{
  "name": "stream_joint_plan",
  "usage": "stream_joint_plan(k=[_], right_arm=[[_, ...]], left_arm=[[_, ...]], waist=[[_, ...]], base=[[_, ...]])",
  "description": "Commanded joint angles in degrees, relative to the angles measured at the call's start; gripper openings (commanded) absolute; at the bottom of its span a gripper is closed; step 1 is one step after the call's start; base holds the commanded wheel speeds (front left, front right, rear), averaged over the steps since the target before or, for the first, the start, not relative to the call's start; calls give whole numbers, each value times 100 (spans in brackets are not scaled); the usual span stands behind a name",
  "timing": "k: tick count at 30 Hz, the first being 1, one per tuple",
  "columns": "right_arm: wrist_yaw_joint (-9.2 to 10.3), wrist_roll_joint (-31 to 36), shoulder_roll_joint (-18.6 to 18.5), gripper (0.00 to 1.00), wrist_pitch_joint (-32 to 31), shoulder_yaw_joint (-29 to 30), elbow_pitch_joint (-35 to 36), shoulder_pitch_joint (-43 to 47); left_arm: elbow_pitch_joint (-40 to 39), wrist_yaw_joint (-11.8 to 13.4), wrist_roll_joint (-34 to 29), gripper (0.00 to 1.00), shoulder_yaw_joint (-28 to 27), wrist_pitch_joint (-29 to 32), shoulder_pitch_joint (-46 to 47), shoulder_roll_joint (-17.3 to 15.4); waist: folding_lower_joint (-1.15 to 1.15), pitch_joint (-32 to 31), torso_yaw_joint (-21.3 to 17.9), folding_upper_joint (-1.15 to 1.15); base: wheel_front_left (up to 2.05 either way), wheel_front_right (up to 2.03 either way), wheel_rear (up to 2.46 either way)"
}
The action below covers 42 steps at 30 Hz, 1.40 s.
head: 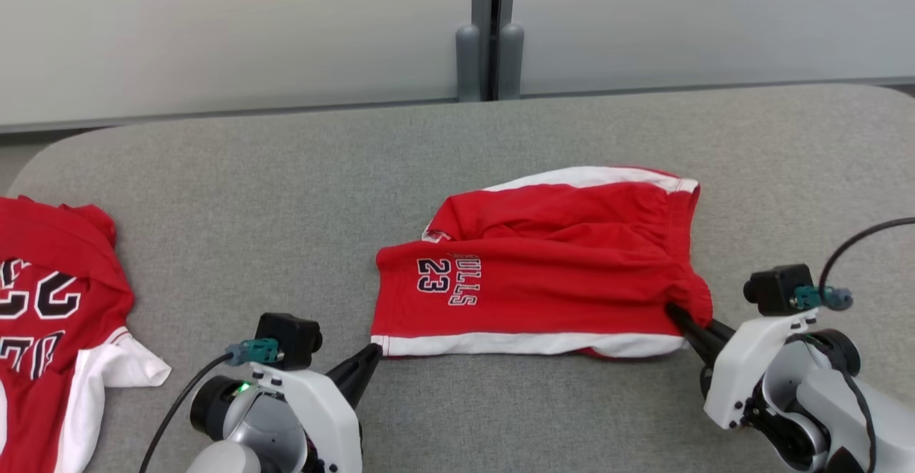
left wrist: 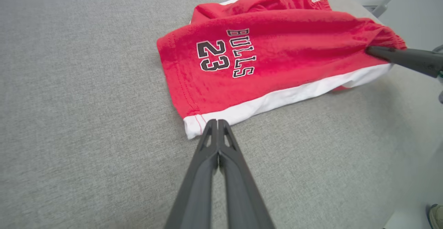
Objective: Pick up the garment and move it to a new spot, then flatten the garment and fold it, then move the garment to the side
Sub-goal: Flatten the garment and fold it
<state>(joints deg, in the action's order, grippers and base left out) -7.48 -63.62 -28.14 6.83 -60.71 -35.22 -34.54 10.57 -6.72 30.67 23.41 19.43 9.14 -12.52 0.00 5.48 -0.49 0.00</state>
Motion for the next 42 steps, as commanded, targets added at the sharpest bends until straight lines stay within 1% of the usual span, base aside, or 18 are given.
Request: stream_joint_plan(k=[1,8,9,10,13,16,21,25,26,27,29,30,31,36,42], right_arm=[[-3,-48,-90,0,49,-13,54,84],[-3,-203,-269,0,6,-123,299,207],[-3,-202,-274,0,2,-135,314,205],[-3,-211,-269,0,0,-149,323,195],[-3,-218,-223,0,18,-179,325,128],[-3,-208,-176,0,46,-209,288,73],[-3,-232,-83,0,88,-256,248,-35],[-3,-261,-54,0,111,-307,203,-85],[-3,-259,-49,0,126,-318,190,-96],[-3,-272,-46,0,139,-328,180,-103],[-3,-305,-35,0,151,-347,161,-116],[-3,-314,-29,0,158,-356,150,-116],[-3,-321,-25,0,172,-368,138,-118],[-3,-392,-10,0,233,-416,97,-127],[-3,-465,-75,0,359,-334,126,-201]], left_arm=[[-68,28,30,0,-28,0,-75,-49],[-273,144,167,0,-65,141,-420,-144],[-250,158,181,55,-68,138,-425,-126],[-207,176,192,100,-72,137,-414,-116],[-67,189,209,100,-54,148,-289,-63],[175,141,286,100,12,247,-165,2],[589,71,378,100,111,197,122,135],[933,21,421,100,201,202,312,171],[1008,16,432,89,216,191,361,180],[1071,0,459,82,230,182,392,187],[1184,-24,486,45,265,158,452,191],[1215,-25,519,24,277,113,474,202],[1242,-35,549,0,294,94,494,208],[1233,-64,621,0,405,-15,573,139],[801,-45,560,0,326,-300,584,18]], waist=[[0,-112,-53,0],[0,-234,-214,0],[0,-232,-231,0],[0,-228,-253,0],[0,-185,-317,0],[0,-114,-366,0],[0,-2,-434,0],[0,50,-462,0],[0,59,-465,0],[0,66,-465,0],[0,72,-461,0],[0,70,-456,0],[0,65,-450,0],[0,35,-413,0],[0,107,-379,0]], base=[[0,0,0],[0,0,0],[0,0,0],[0,0,0],[0,0,0],[0,0,0],[0,0,0],[0,0,0],[0,0,0],[0,0,0],[0,0,0],[0,0,0],[0,0,0],[0,0,0],[0,0,0]])
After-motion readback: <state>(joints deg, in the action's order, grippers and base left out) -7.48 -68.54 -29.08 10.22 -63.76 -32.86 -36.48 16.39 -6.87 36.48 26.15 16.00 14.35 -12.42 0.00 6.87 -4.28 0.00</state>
